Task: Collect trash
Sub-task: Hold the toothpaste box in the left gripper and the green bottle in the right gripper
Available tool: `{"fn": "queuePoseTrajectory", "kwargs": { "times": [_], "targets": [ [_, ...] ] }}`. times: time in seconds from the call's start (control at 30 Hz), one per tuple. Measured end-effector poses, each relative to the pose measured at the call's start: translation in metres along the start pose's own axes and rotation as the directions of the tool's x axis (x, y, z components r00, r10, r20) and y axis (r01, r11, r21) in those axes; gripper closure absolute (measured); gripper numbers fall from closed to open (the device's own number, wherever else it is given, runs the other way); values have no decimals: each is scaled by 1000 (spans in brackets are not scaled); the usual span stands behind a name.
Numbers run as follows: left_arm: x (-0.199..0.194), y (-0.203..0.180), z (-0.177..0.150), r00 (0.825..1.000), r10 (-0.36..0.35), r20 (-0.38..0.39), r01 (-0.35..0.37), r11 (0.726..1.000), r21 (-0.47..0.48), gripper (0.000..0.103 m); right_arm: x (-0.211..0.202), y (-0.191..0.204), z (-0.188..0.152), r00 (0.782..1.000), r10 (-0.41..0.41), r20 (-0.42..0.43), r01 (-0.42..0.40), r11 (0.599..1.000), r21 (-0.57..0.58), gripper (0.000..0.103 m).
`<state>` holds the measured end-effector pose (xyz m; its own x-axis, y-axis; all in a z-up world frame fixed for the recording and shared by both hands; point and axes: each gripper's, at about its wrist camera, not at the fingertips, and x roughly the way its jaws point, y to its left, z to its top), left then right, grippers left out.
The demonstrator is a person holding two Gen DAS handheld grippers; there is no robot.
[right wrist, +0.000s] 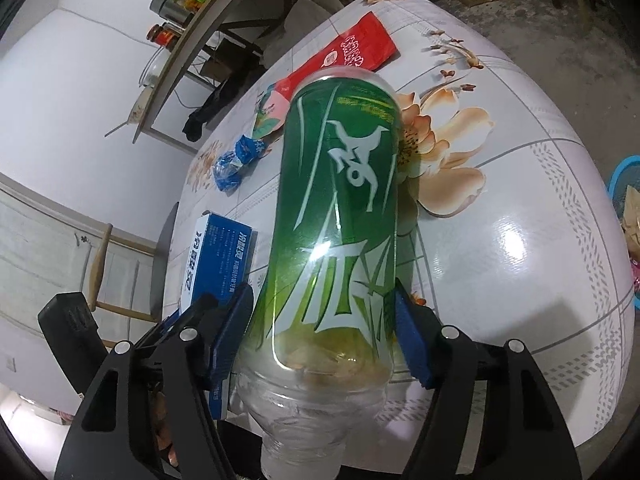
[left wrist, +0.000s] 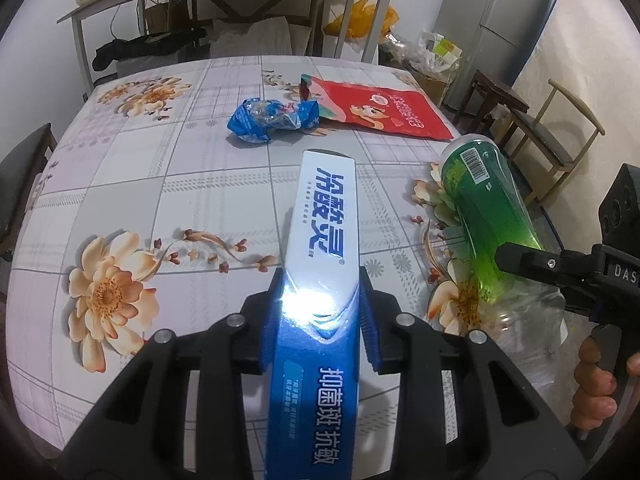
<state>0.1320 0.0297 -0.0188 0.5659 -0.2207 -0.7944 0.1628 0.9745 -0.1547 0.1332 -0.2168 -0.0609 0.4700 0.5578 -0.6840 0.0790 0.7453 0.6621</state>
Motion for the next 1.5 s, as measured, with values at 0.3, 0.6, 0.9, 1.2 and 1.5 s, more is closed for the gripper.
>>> {"fn": "queuePoseTrajectory", "kwargs": {
  "times": [0.3, 0.6, 0.9, 1.2, 1.5],
  "targets": [
    [-1, -1, 0, 1000, 1, 11, -1, 1000, 6, 71, -4, -2, 0, 1000, 5, 6, -5, 1000, 9, 38],
    [-6, -3, 1, 1000, 1, 29, -1, 1000, 11, 71, -8, -2, 1, 1000, 17, 11, -17, 1000, 10, 38],
    [-11, -5, 1, 999, 1, 45, -1, 1000, 15, 71, -11, -3, 1, 1000, 24, 11, -24, 1000, 10, 38],
    [-20, -9, 1, 998, 2, 65, -3, 1000, 22, 71, -17, 0, -1, 999, 31, 16, -31, 1000, 3, 38],
    [-32, -15, 1, 996, -2, 91, -2, 999, 35, 71, -30, 0, -4, 999, 44, 31, -43, 999, -6, 38]
  ]
}}
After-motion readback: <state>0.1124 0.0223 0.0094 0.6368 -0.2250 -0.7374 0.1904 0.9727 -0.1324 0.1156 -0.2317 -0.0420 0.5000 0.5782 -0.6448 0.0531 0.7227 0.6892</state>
